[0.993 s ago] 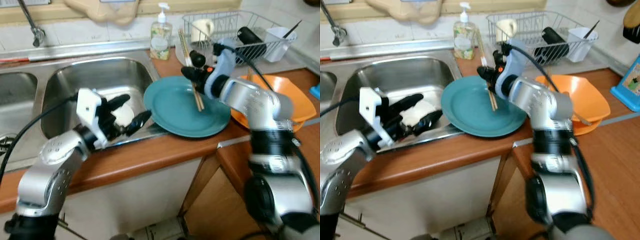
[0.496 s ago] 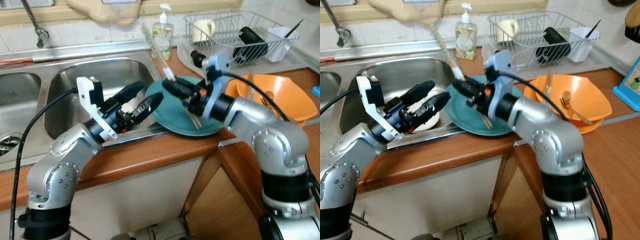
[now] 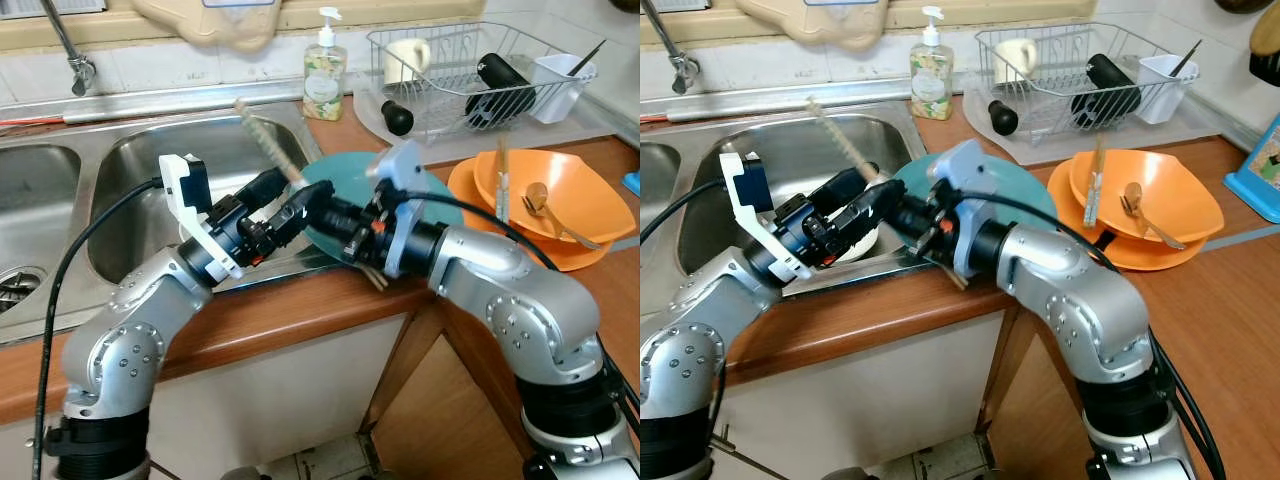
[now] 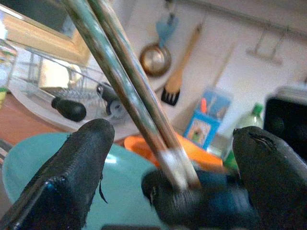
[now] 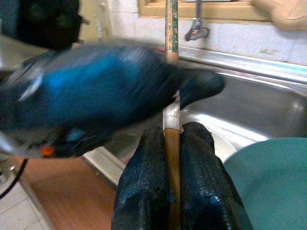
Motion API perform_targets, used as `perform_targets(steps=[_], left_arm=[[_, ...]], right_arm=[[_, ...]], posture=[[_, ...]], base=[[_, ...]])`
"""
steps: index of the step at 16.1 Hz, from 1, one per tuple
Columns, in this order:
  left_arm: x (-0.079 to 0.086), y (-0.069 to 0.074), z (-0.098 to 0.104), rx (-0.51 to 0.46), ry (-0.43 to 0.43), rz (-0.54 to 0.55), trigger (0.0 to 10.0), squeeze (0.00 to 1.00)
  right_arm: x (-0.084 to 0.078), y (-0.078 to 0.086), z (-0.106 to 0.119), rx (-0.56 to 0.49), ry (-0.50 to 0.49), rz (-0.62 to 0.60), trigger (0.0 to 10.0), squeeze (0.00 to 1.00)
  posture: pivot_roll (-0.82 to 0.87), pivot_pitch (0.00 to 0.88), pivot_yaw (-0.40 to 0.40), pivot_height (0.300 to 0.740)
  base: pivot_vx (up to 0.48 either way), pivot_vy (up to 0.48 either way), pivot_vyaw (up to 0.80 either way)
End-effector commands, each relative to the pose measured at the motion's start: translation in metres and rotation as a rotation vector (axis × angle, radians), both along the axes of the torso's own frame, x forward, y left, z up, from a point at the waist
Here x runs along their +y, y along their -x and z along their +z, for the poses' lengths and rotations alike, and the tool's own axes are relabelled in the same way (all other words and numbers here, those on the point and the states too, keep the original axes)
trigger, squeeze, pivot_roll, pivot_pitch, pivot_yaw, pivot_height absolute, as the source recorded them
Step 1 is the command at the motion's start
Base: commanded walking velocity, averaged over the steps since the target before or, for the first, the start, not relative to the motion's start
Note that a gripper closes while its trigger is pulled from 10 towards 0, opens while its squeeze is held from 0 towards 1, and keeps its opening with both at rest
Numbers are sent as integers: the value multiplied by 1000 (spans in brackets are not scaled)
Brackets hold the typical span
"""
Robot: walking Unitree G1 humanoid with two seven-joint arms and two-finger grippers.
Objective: Kitchen organization
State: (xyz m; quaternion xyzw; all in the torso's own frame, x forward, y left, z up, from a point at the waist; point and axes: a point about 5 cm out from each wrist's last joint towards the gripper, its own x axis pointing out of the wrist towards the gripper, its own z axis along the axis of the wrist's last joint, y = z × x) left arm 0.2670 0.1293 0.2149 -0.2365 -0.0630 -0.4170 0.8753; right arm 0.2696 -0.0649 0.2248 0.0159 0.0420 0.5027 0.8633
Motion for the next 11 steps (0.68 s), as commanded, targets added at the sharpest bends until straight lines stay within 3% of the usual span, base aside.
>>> perform_targets(steps=[1,2,3,11], left_arm=[[2,2,4,-8,20,8,2667,0],[1,2,5,-7,35,3,275,0],[1,4,5,-8,37,-7,0,0],[-1,9,4,8,120,-23,0,0]], right_arm=[[4,4,4,-29,0,29,0,0],[4,5,3,-30,1,30,0,0],[5,5,3,-29,0,32,0,0],[9,4,5,-30,-15,34,0,0]], posture=[[-90,0,8,740],[-90,0,7,740],[-90,0,7,740],[-93,0,5,740]], base=[[0,0,0],[0,0,0],[0,0,0],[0,0,0]])
